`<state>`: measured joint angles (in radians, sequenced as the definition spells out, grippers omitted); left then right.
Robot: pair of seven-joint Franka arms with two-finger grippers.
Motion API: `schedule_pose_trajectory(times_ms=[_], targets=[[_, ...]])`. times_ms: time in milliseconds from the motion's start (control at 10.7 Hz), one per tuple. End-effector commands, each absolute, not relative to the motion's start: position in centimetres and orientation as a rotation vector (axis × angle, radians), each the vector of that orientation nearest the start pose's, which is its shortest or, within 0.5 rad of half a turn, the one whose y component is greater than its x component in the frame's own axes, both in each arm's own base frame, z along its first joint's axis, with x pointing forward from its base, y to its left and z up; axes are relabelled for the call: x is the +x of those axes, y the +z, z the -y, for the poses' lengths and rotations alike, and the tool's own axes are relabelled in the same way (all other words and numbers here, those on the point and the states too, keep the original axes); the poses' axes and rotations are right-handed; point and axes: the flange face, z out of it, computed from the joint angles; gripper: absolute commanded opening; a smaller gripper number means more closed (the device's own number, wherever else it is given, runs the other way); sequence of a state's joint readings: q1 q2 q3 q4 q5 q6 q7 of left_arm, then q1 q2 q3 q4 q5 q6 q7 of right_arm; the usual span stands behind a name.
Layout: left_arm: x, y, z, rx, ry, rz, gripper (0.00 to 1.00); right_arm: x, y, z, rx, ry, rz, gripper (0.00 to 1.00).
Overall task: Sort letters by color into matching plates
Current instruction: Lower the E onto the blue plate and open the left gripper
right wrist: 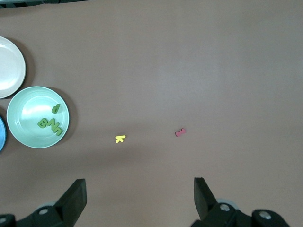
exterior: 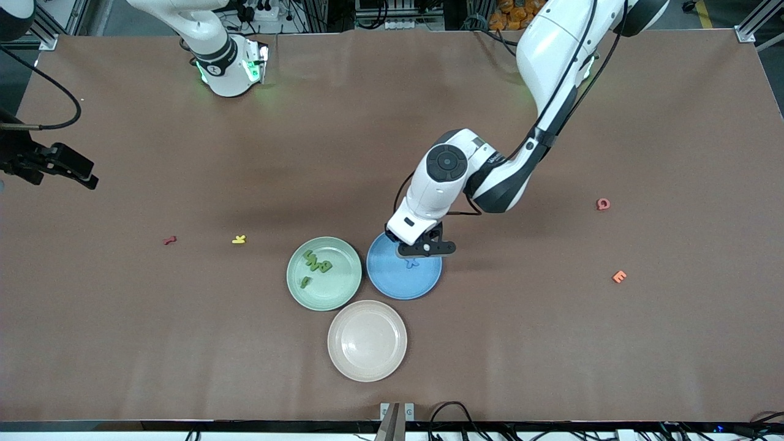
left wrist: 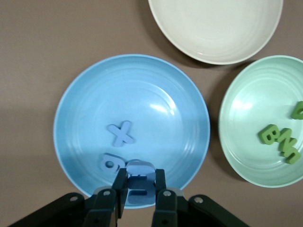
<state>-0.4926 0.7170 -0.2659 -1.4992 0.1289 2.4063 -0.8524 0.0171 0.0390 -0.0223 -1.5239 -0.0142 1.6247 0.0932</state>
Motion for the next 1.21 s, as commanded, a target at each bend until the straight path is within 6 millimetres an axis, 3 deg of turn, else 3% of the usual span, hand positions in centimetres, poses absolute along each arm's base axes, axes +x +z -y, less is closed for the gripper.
schedule_pose_trajectory(times_ms=[0, 93, 467, 841, 1121], targets=[[55.9, 27.9, 48.5, -3.362, -0.19, 0.16, 0.87, 57.2, 63.0, 0.0, -3.139, -0.099, -0.144, 1.0], [56.1, 27.9, 48.4, -3.356, -0.199, 0.151, 1.0, 57.2, 63.0, 0.0, -3.139, -0.099, -0.144, 1.0], [56.6, 28.0, 47.7, -3.351, -0.211, 0.144, 1.0, 57.2, 63.0, -0.1, -3.139, -0.099, -0.142, 1.0], [60.8, 28.7, 41.6, -3.31, -0.239, 0.062, 1.0, 57.4, 62.8, -0.1, -3.139, -0.097, -0.14, 1.0], [62.9, 30.3, 36.4, -3.232, -0.135, -0.102, 1.0, 57.4, 62.8, -0.1, -3.139, -0.097, -0.14, 1.0]])
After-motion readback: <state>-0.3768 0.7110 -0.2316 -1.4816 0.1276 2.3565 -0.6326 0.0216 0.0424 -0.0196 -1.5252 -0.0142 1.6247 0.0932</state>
